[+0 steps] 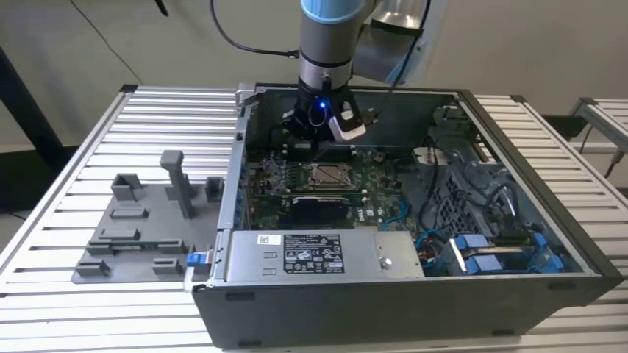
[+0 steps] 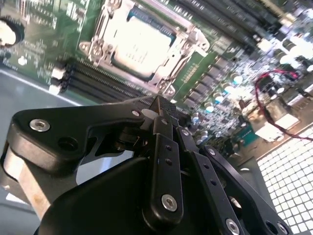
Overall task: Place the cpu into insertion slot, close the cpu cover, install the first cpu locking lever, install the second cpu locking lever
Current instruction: 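Install the first cpu locking lever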
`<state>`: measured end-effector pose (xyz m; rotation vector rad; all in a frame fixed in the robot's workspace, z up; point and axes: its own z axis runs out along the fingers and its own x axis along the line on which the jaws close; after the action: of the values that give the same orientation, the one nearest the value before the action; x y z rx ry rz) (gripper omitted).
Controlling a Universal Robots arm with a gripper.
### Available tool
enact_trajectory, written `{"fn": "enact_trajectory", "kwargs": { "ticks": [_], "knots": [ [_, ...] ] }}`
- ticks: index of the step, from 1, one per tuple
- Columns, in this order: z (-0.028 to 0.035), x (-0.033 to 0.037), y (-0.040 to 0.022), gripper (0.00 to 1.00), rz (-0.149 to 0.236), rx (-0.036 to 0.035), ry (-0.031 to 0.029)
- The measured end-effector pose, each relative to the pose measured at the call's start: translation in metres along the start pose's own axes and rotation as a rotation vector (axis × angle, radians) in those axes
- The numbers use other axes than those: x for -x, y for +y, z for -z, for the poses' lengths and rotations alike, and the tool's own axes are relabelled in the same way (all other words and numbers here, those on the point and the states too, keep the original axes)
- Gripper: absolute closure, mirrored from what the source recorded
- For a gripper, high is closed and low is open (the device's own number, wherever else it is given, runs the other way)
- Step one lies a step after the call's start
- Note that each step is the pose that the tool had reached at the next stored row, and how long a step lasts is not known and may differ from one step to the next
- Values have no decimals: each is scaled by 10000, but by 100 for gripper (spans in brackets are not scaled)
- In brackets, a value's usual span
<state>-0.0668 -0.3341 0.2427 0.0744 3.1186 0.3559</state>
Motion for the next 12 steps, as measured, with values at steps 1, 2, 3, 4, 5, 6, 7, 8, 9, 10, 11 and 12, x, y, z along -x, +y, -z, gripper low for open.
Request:
{"fn": "enact_trajectory", "kwargs": {
  "ticks": [1,2,3,4,5,6,7,8,9,10,11,12],
  "knots": [
    [-3,0,-1,89,33,99,5],
    [-6,0,-1,89,68,209,11],
    [-8,0,-1,89,102,334,23],
    [-12,0,-2,89,132,481,35],
    [-18,0,-3,89,156,583,44],
    [-25,-2,-5,89,177,668,53],
    [-36,-5,-8,89,202,734,63],
    [-50,-7,-10,89,226,773,68],
    [-52,-7,-11,89,226,772,76],
    [-52,-7,-11,89,225,770,82],
    [-52,-7,-11,89,225,770,84],
    [-52,-7,-11,89,225,770,85]
  ]
}}
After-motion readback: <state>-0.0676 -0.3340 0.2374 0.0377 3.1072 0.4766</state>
